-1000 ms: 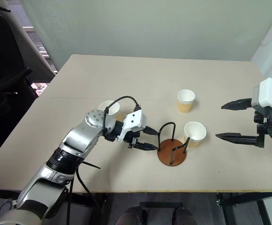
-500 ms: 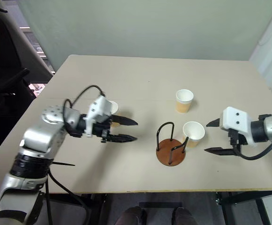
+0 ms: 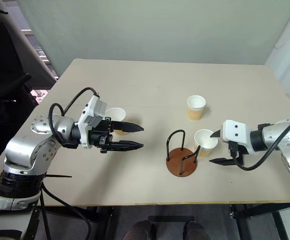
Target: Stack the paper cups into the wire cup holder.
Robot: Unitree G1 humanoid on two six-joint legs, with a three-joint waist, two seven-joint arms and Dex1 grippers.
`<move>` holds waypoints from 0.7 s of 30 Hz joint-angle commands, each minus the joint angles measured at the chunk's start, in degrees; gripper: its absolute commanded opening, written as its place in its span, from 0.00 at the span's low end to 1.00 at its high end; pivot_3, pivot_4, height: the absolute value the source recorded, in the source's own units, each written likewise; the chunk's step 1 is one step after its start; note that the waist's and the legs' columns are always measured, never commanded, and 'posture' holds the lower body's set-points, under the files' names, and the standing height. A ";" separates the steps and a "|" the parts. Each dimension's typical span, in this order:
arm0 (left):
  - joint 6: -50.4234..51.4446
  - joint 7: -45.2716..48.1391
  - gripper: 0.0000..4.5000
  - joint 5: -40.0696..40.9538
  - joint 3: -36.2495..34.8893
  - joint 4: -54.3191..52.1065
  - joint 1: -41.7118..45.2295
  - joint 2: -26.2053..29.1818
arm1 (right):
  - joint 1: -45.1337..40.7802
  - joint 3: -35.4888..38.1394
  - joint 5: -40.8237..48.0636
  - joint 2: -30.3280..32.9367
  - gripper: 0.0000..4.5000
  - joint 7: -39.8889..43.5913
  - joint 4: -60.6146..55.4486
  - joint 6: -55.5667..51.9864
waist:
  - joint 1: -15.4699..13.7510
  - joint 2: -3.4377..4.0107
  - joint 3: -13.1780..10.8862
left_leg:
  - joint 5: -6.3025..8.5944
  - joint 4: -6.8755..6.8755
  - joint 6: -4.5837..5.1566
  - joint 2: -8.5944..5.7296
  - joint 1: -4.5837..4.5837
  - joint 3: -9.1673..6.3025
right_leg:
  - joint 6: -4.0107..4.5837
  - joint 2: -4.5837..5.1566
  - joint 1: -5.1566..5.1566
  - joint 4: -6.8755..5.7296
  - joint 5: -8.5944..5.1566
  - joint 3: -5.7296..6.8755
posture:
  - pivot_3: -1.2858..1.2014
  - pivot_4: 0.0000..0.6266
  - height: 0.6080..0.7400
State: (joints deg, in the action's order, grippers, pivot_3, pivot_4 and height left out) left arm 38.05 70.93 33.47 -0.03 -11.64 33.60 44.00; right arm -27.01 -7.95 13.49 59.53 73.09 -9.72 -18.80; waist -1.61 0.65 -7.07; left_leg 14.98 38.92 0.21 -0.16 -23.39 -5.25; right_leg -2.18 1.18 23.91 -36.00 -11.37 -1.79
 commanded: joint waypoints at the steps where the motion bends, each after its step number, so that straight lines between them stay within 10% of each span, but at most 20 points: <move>1: 0.38 -1.30 0.66 0.57 -0.98 -2.08 -0.55 0.87 | -2.05 -1.95 -3.07 -1.35 0.96 0.46 2.11 2.97 | 0.06 0.00 0.00 | 0.01 0.00 0.00 0.00 0.01 0.00 | 0.02 0.00 0.01 0.00 0.01 0.00 | 0.52 0.24 1.00; 14: 0.02 -2.39 0.67 0.64 -1.24 -1.30 0.09 1.77 | -4.77 -0.83 -2.66 -1.84 0.01 3.68 1.91 3.09 | 0.02 0.00 0.00 | 0.06 -0.08 -0.35 0.00 0.00 -0.05 | 0.12 0.00 0.04 0.01 -0.02 0.04 | 0.52 0.24 1.00; 21: -2.79 -0.46 0.67 -1.11 -0.02 1.39 1.78 2.61 | -15.07 3.83 1.32 2.41 0.01 8.02 1.23 2.29 | 0.02 0.02 -0.02 | 0.03 -0.17 -0.57 0.00 -0.02 -0.06 | 0.22 0.00 0.09 0.04 -0.07 0.05 | 0.52 0.24 1.00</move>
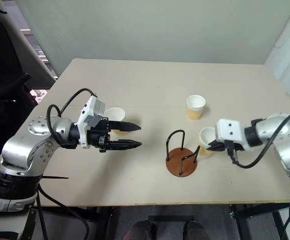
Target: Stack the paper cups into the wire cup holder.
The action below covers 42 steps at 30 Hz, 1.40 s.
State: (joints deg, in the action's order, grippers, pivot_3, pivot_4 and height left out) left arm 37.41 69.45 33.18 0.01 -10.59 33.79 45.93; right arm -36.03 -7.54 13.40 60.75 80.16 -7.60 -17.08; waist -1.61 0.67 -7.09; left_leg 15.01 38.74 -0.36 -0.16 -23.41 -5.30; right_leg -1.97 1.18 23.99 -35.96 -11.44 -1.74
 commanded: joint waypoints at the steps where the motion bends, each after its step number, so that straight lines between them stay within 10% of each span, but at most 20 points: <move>1: -2.54 1.18 0.67 -1.18 0.29 0.68 1.79 0.62 | -8.97 3.52 1.74 0.60 0.01 0.47 -0.55 -0.31 | 0.07 0.01 0.00 | -0.01 -0.02 -0.01 0.00 0.02 0.00 | 0.03 0.00 0.01 -0.01 -0.02 0.00 | 0.52 0.24 1.00; 34: -7.20 2.38 0.67 -6.19 4.63 2.87 2.07 -0.40 | -8.44 -0.04 9.18 0.72 0.01 4.05 -16.98 -8.16 | 0.09 0.00 -0.01 | -0.29 -0.55 -0.44 0.12 -0.01 -0.10 | 0.31 -0.04 0.29 -0.18 -0.35 0.14 | 0.52 0.24 1.00; 42: -6.87 2.26 0.67 -5.96 4.15 2.21 1.57 0.07 | -9.28 -0.46 8.23 0.59 0.54 4.67 -15.37 -7.81 | 0.08 0.00 0.00 | -0.29 -0.55 -0.44 0.12 -0.01 -0.10 | 0.30 -0.04 0.29 -0.20 -0.35 0.14 | 0.52 0.24 1.00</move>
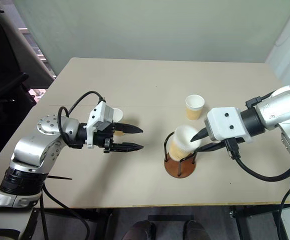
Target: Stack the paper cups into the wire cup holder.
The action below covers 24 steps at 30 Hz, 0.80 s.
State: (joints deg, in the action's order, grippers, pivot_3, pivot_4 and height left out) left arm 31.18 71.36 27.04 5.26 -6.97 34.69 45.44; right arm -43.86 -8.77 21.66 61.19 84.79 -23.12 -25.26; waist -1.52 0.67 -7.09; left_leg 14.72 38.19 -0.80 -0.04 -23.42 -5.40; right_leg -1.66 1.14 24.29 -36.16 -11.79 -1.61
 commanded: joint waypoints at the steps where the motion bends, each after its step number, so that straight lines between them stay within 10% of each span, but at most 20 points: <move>1: -0.61 0.32 0.67 0.22 -1.18 -1.46 0.60 0.62 | -1.97 1.45 1.07 0.58 0.61 0.89 0.53 -0.39 | -0.01 0.00 0.00 | 0.00 0.00 0.00 0.00 0.00 0.00 | 0.00 0.00 0.00 0.00 0.00 0.00 | 0.52 0.24 1.00; 6: -0.60 0.23 0.67 0.38 -1.38 -1.26 0.68 0.72 | -12.70 0.33 -7.44 -2.28 0.99 -2.98 20.98 7.02 | 0.12 0.00 0.00 | 0.00 0.04 0.01 -0.01 0.01 0.00 | 0.01 0.00 0.02 -0.05 0.01 -0.03 | 0.52 0.24 1.00; 14: -0.89 -3.39 0.67 -1.72 -0.49 -0.61 1.89 -1.57 | -29.50 -9.18 -27.79 -21.47 0.99 -18.99 71.04 31.70 | 0.78 0.01 -0.01 | 0.36 -0.11 0.63 0.04 0.43 -0.02 | 0.37 0.01 0.15 -0.77 0.10 -0.01 | 0.52 0.24 1.00; 24: 2.84 -6.69 0.67 0.01 -3.77 -6.99 -3.32 0.62 | -33.33 -10.67 -35.71 -30.72 0.99 -26.34 92.20 41.29 | 0.42 0.12 -0.07 | -0.26 -0.25 -0.43 0.13 -0.32 -0.02 | 0.51 -0.03 0.78 -0.82 0.07 0.09 | 0.52 0.24 1.00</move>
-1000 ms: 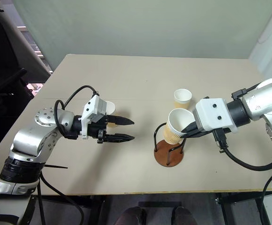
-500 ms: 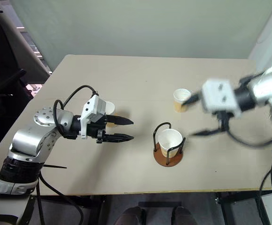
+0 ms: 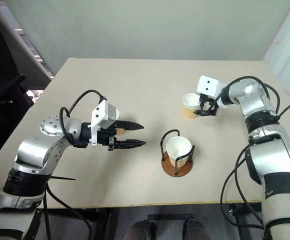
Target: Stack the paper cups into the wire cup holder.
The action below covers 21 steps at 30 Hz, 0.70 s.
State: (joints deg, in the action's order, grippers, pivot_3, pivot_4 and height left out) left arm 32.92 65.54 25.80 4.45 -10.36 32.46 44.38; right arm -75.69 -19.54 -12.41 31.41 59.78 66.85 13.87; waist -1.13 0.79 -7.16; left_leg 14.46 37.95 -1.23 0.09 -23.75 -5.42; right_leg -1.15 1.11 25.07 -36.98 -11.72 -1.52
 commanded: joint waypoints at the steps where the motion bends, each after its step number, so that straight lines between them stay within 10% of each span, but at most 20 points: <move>1: 1.43 -1.10 0.67 1.39 -3.29 -4.18 -1.62 2.03 | -1.55 0.16 -2.08 -1.37 0.99 -1.36 2.88 2.41 | 0.03 0.00 0.00 | 0.02 0.01 0.02 0.00 -0.03 0.00 | 0.00 0.00 0.01 0.01 0.00 0.00 | 0.52 0.24 1.00; 8: 3.31 -2.54 0.67 2.73 -5.20 -7.32 -4.12 3.67 | -0.71 0.29 -4.54 -3.13 0.91 -0.50 4.83 4.76 | -0.33 0.00 0.00 | 0.06 0.02 0.00 -0.01 -0.27 0.01 | 0.00 0.00 0.20 0.05 0.00 0.00 | 0.52 0.24 1.00; 21: 3.29 -4.31 0.67 2.97 -5.06 -7.54 -4.45 3.86 | -0.32 2.92 -3.18 -1.79 0.01 3.53 2.80 6.45 | -0.31 0.00 0.00 | 0.09 0.04 -0.09 0.01 -0.14 0.00 | 0.04 0.01 0.20 0.00 0.02 0.01 | 0.52 0.24 1.00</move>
State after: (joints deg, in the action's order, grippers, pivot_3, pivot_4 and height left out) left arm 36.74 61.43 28.38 0.48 -17.01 27.15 48.20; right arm -75.56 -18.46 -17.02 28.58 62.44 71.62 19.52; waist -1.44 0.79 -7.16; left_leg 14.55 37.98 -1.33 0.11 -23.88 -5.42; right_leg -1.10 1.12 25.27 -36.98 -11.69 -1.51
